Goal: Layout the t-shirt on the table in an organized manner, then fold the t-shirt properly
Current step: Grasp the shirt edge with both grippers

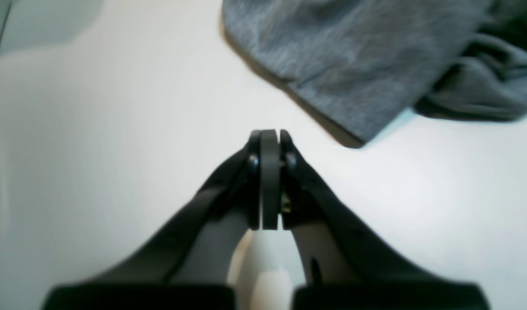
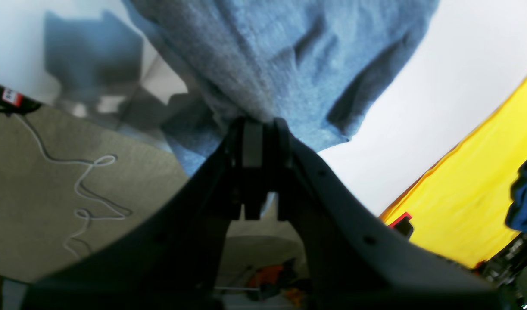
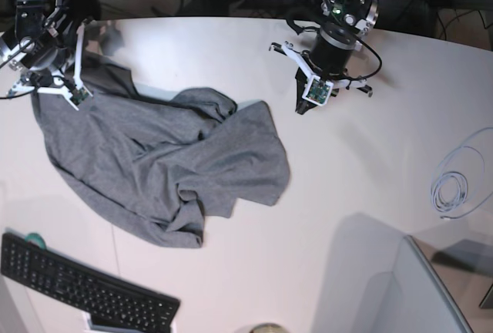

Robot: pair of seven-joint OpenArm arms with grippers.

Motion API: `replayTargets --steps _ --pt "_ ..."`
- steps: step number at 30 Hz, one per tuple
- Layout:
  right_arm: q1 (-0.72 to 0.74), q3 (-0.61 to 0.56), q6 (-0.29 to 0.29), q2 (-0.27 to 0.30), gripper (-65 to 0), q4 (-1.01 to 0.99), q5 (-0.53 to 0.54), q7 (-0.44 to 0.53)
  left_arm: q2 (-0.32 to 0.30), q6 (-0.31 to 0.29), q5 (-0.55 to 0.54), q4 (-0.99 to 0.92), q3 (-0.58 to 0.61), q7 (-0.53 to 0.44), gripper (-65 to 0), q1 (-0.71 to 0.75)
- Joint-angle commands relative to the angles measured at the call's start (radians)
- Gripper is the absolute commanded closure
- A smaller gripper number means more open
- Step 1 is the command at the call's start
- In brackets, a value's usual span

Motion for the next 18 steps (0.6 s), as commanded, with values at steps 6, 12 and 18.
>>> replayTargets --steps 6,12,18 --pt "-0.012 -0.004 0.0 -0.004 -3.5 0.012 -0.003 0.007 0.022 0.006 -0.001 0.051 0.034 -0.024 0.0 -0.012" --pt "-0.014 -0.004 0.0 -0.005 -3.5 0.021 -0.003 0.008 0.115 0.006 0.002 -0.107 0.169 -0.014 0.0 -0.154" --pt "-0.012 -0.001 0.0 -0.007 -3.5 0.021 -0.003 0.008 0.194 0.006 0.0 -0.258 0.35 -0.014 0.0 -0.256"
